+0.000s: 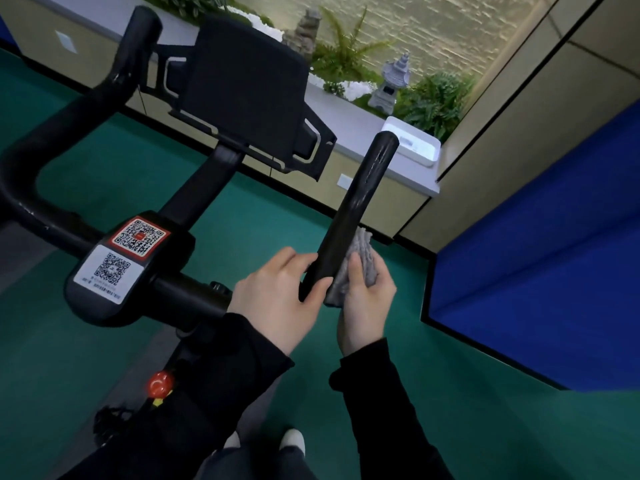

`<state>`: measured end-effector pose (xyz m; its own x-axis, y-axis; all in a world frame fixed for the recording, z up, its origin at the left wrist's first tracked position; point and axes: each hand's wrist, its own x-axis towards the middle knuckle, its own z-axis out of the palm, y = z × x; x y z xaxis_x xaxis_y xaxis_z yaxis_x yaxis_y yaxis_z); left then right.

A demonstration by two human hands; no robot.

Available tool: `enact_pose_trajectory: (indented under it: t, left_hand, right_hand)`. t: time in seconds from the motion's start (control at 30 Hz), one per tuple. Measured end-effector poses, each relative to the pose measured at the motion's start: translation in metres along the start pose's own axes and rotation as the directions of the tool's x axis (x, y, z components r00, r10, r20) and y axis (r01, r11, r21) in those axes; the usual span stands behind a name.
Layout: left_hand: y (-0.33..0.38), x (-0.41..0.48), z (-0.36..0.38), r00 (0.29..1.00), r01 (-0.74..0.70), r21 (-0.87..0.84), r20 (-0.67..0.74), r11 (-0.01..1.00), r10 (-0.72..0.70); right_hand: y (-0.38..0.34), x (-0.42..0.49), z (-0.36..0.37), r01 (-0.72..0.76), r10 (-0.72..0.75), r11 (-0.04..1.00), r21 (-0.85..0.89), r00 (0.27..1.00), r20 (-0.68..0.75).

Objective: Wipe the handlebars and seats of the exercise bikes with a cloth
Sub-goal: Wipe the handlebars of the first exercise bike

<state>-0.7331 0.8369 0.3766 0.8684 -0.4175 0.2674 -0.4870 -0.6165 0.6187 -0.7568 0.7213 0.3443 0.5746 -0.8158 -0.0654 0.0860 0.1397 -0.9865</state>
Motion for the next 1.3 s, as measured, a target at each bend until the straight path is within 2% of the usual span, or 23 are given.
enact_pose_trajectory:
  t: [0.13, 0.27, 0.47, 0.63, 0.8, 0.97, 1.03, 1.17, 1.3]
  left_hand:
    - [-0.001, 0.006, -0.002, 1.0, 0.02, -0.079, 0.023, 0.997, -0.018]
    - [0.006, 0.013, 0.002, 0.994, 0.08, -0.021, 0.081, 0.997, -0.078]
    - [0.029, 0.023, 0.022, 0.974, 0.205, 0.004, 0.093, 0.979, -0.205]
    - [0.042, 0.022, 0.035, 0.963, 0.265, 0.019, -0.055, 0.964, -0.263]
    - [0.043, 0.025, 0.041, 0.95, 0.264, 0.05, -0.185, 0.963, -0.251]
    - [0.043, 0.028, 0.04, 0.942, 0.272, 0.01, -0.207, 0.962, -0.264]
    - [0.044, 0.028, 0.04, 0.932, 0.293, -0.013, -0.219, 0.956, -0.288]
    - [0.045, 0.027, 0.04, 0.923, 0.313, -0.037, -0.223, 0.949, -0.313]
    - [0.045, 0.027, 0.04, 0.93, 0.31, -0.018, -0.202, 0.951, -0.307]
  right_hand:
    - [-0.01, 0.026, 0.006, -0.05, 0.051, 0.997, 0.062, 0.999, -0.016]
    - [-0.015, 0.042, 0.008, -0.055, 0.055, 0.996, 0.075, 0.998, -0.003]
    - [-0.005, 0.03, -0.005, 0.107, -0.106, 0.993, -0.047, 0.994, 0.026]
    - [-0.02, 0.055, -0.003, 0.248, -0.247, 0.963, -0.109, 0.969, 0.02]
    - [-0.027, 0.064, 0.0, 0.453, -0.44, 0.875, -0.172, 0.891, 0.108]
    - [-0.023, 0.06, -0.012, 0.677, -0.617, 0.703, -0.217, 0.733, 0.288]
    - [-0.03, 0.072, -0.012, 0.7, -0.636, 0.673, -0.24, 0.713, 0.297]
    - [-0.037, 0.081, -0.008, 0.67, -0.616, 0.697, -0.257, 0.742, 0.266]
    - [-0.033, 0.067, -0.012, 0.731, -0.61, 0.643, -0.226, 0.668, 0.426]
